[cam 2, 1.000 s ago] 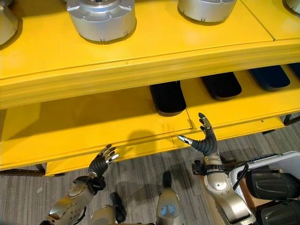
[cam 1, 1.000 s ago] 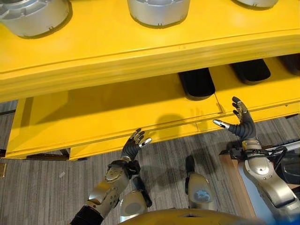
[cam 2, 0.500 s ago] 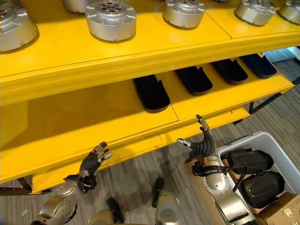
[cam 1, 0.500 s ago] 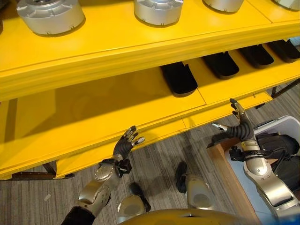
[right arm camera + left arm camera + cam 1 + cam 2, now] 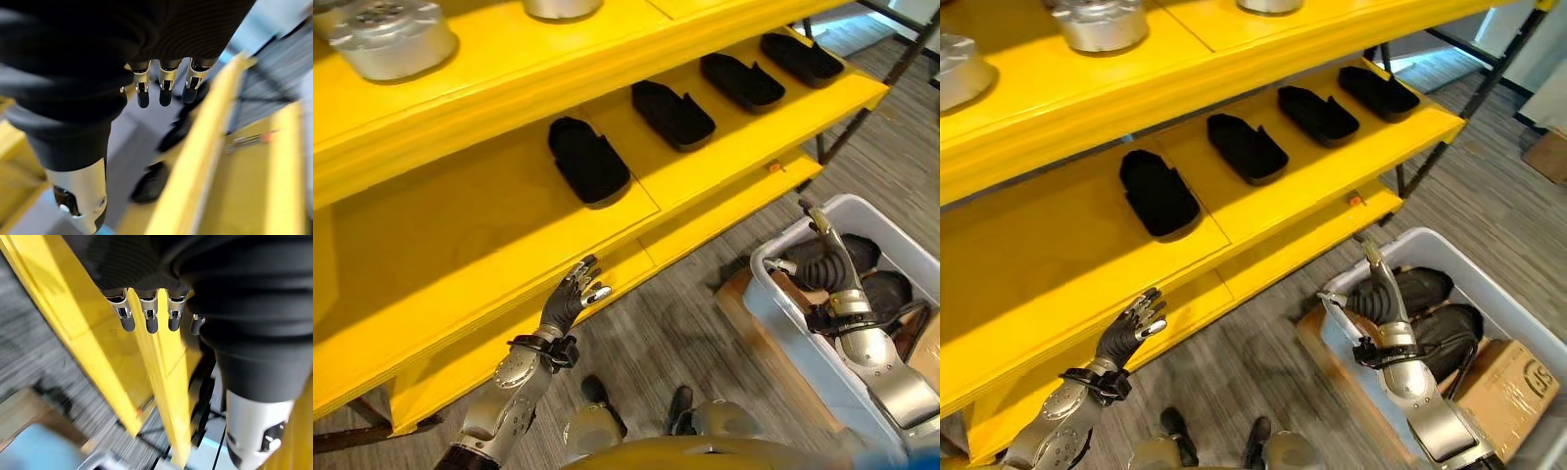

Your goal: Move parts from the plastic box to the shelf.

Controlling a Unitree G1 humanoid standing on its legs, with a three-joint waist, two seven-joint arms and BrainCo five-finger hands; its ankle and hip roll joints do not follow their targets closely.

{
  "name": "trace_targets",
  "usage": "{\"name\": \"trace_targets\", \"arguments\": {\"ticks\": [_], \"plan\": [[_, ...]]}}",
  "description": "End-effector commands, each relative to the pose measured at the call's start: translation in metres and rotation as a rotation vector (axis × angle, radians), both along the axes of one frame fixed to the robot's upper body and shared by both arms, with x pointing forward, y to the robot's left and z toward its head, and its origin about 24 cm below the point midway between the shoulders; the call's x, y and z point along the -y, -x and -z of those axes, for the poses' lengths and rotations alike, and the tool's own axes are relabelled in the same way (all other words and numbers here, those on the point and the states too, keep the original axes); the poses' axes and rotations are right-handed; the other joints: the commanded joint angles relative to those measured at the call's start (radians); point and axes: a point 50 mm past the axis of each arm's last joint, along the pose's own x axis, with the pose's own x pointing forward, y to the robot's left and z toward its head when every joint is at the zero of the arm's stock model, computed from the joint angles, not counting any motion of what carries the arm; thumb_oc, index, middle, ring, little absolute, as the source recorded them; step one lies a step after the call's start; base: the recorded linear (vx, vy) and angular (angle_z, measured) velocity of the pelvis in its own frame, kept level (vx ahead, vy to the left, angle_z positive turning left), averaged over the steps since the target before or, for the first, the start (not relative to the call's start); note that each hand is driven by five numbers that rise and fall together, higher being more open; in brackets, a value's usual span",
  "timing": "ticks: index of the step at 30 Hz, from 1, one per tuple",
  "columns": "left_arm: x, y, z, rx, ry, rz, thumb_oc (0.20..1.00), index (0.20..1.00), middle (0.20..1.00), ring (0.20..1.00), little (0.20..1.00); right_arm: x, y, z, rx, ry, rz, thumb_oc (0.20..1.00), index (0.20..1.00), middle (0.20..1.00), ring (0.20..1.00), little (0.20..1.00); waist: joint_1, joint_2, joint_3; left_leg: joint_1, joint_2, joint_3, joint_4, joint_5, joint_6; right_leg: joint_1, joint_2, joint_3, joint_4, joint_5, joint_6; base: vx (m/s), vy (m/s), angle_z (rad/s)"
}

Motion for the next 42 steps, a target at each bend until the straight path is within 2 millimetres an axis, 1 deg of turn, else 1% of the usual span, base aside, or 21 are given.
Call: {"name": "trace_targets", "arguments": {"ticks": [1,2,6,8,9,10,11,13,14,16,19,20,22,24,25,27,28,30,31,36,42], "plan": [[0.002,-0.006,-0.018,0.152,-0.047,0.090,1.000,1.000,1.000,1.000,1.000,0.004,-0.009,-0.033,0.210,-0.039,0.060,1.000,1.000,1.000,1.000,1.000,0.003,-0.026,0.019,0.042,0.040,0.042,0.012,-0.061,-0.039,0.068,-0.099,0.017,-0.005,0.006,0.116,0.02,-0.181,-0.12],[0.005,-0.006,-0.018,0.164,-0.043,0.115,1.000,1.000,1.000,1.000,1.000,0.009,-0.007,-0.031,0.214,-0.039,0.100,1.000,1.000,1.000,1.000,1.000,-0.018,-0.022,0.016,0.050,0.055,0.051,0.002,-0.040,-0.052,0.063,-0.092,0.028,-0.007,0.003,0.113,0.02,-0.111,-0.13],[0.014,-0.009,-0.016,0.173,-0.020,0.157,1.000,1.000,1.000,1.000,1.000,0.020,-0.005,-0.027,0.211,-0.048,0.182,1.000,1.000,1.000,1.000,1.000,-0.057,-0.013,0.012,0.070,0.082,0.073,-0.025,0.003,-0.077,0.045,-0.072,0.054,-0.003,-0.003,0.103,0.01,-0.128,-0.30],[0.021,-0.014,-0.017,0.196,-0.009,0.177,1.000,1.000,1.000,1.000,1.000,0.028,-0.002,-0.026,0.219,-0.038,0.235,1.000,1.000,1.000,1.000,1.000,-0.094,-0.010,0.014,0.082,0.113,0.089,-0.038,0.046,-0.099,0.026,-0.049,0.077,0.016,-0.015,0.088,0.00,-0.155,-0.26],[0.021,-0.014,-0.017,0.196,-0.009,0.177,1.000,1.000,1.000,1.000,1.000,0.028,-0.002,-0.026,0.219,-0.038,0.235,1.000,1.000,1.000,1.000,1.000,-0.094,-0.010,0.014,0.082,0.113,0.089,-0.038,0.046,-0.099,0.026,-0.049,0.077,0.016,-0.015,0.088,0.01,-0.138,-0.32],[0.025,-0.016,-0.017,0.203,0.000,0.184,1.000,1.000,1.000,1.000,1.000,0.033,-0.001,-0.025,0.219,-0.042,0.262,1.000,1.000,1.000,1.000,1.000,-0.111,-0.011,0.016,0.090,0.127,0.096,-0.040,0.063,-0.108,0.019,-0.042,0.090,0.025,-0.019,0.083,0.01,-0.235,-0.55],[0.031,-0.023,-0.020,0.212,0.036,0.181,1.000,1.000,1.000,1.000,1.000,0.039,0.002,-0.025,0.226,-0.034,0.294,1.000,1.000,1.000,1.000,1.000,-0.146,-0.013,0.015,0.106,0.149,0.106,-0.040,0.083,-0.119,0.004,-0.032,0.116,0.042,-0.025,0.077,0.02,-0.341,-0.57],[0.044,-0.030,-0.022,0.214,0.110,0.203,1.000,1.000,1.000,1.000,1.000,0.048,0.004,-0.023,0.226,-0.048,0.343,1.000,1.000,1.000,1.000,1.000,-0.177,-0.016,0.011,0.119,0.154,0.074,-0.012,0.075,-0.119,-0.007,-0.009,0.171,0.054,-0.031,0.067,0.06,-0.326,-0.70],[0.045,-0.032,-0.022,0.218,0.108,0.199,1.000,1.000,1.000,1.000,1.000,0.049,0.004,-0.022,0.221,-0.053,0.342,1.000,1.000,1.000,1.000,1.000,-0.179,-0.017,0.008,0.121,0.149,0.059,-0.004,0.065,-0.115,-0.009,-0.006,0.183,0.054,-0.031,0.065,0.08,-0.218,-0.60],[0.047,-0.034,-0.024,0.232,0.110,0.191,1.000,1.000,1.000,1.000,1.000,0.050,0.005,-0.020,0.220,-0.061,0.344,1.000,1.000,1.000,1.000,1.000,-0.181,-0.020,0.000,0.123,0.133,0.017,0.022,0.040,-0.107,-0.010,0.004,0.215,0.050,-0.028,0.063,0.08,-0.132,-0.57],[0.046,-0.035,-0.026,0.242,0.107,0.143,1.000,1.000,1.000,1.000,1.000,0.046,0.002,-0.017,0.203,-0.069,0.307,1.000,1.000,1.000,1.000,1.000,-0.154,-0.021,-0.012,0.096,0.033,-0.169,0.073,-0.045,-0.067,0.000,0.027,0.323,0.012,-0.008,0.066,0.14,-0.135,-0.83],[0.044,-0.033,-0.026,0.242,0.110,0.126,1.000,1.000,1.000,1.000,1.000,0.043,0.000,-0.016,0.195,-0.076,0.292,1.000,1.000,1.000,1.000,1.000,-0.135,-0.021,-0.011,0.070,-0.012,-0.226,0.086,-0.069,-0.034,-0.004,0.036,0.359,-0.005,0.018,0.061,0.11,-0.132,-1.39],[0.039,-0.031,-0.027,0.235,0.101,0.128,1.000,1.000,1.000,1.000,1.000,0.041,-0.004,-0.015,0.182,-0.098,0.297,1.000,1.000,1.000,1.000,1.000,-0.106,-0.022,-0.018,0.059,-0.129,-0.290,0.110,-0.194,0.023,0.020,0.038,0.418,-0.044,0.039,0.078,0.13,-0.147,-1.82],[0.035,-0.030,-0.025,0.219,0.084,0.158,1.000,1.000,1.000,1.000,1.000,0.041,-0.002,-0.012,0.173,-0.133,0.330,1.000,1.000,1.000,1.000,1.000,-0.103,-0.010,-0.028,0.058,-0.172,-0.270,0.075,-0.210,0.038,0.021,0.046,0.425,-0.058,0.052,0.095,0.13,-0.091,-0.79],[0.034,-0.029,-0.024,0.216,0.078,0.165,1.000,1.000,1.000,1.000,1.000,0.041,-0.001,-0.012,0.173,-0.148,0.335,1.000,1.000,1.000,1.000,1.000,-0.103,-0.003,-0.029,0.059,-0.185,-0.268,0.045,-0.198,0.040,0.023,0.053,0.425,-0.062,0.053,0.101,0.13,-0.039,0.11],[0.034,-0.028,-0.022,0.209,0.073,0.181,1.000,1.000,1.000,1.000,1.000,0.038,0.001,-0.009,0.169,-0.173,0.352,1.000,1.000,1.000,1.000,1.000,-0.100,0.009,-0.026,0.048,-0.201,-0.267,-0.015,-0.161,0.036,0.028,0.064,0.429,-0.068,0.054,0.112,0.14,0.018,0.14],[0.036,-0.028,-0.023,0.225,0.044,0.187,1.000,1.000,1.000,1.000,1.000,0.032,0.000,-0.006,0.153,-0.214,0.351,1.000,1.000,1.000,1.000,1.000,-0.076,0.010,-0.010,-0.015,-0.229,-0.322,-0.039,-0.113,0.029,0.067,0.073,0.465,-0.083,0.048,0.111,0.21,0.067,-0.03],[0.034,-0.026,-0.023,0.228,0.032,0.144,1.000,1.000,1.000,1.000,1.000,0.023,-0.006,-0.005,0.144,-0.219,0.308,1.000,1.000,1.000,1.000,1.000,-0.042,0.006,-0.006,-0.063,-0.250,-0.394,-0.021,-0.102,0.035,0.087,0.080,0.504,-0.085,0.040,0.101,0.19,0.099,-0.65],[0.033,-0.025,-0.022,0.218,0.033,0.136,1.000,1.000,1.000,1.000,1.000,0.021,-0.008,-0.005,0.135,-0.226,0.297,1.000,1.000,1.000,1.000,1.000,-0.033,0.005,-0.007,-0.069,-0.247,-0.397,-0.019,-0.099,0.036,0.090,0.082,0.506,-0.082,0.035,0.098,0.15,0.113,-1.32],[0.028,-0.024,-0.017,0.202,-0.014,0.103,1.000,1.000,1.000,1.000,1.000,0.015,-0.010,-0.005,0.112,-0.253,0.244,1.000,1.000,1.000,1.000,1.000,-0.029,-0.002,-0.018,-0.041,-0.237,-0.355,-0.024,-0.113,0.053,0.099,0.080,0.479,-0.065,0.019,0.099,0.11,0.124,-0.90],[0.027,-0.025,-0.010,0.202,-0.173,0.125,1.000,1.000,1.000,1.000,1.000,0.007,-0.014,-0.001,0.085,-0.301,0.217,1.000,1.000,1.000,1.000,1.000,-0.028,-0.008,-0.035,0.026,-0.241,-0.337,-0.085,-0.127,0.066,0.083,0.077,0.445,-0.055,0.016,0.105,0.05,0.070,-0.21]]}}
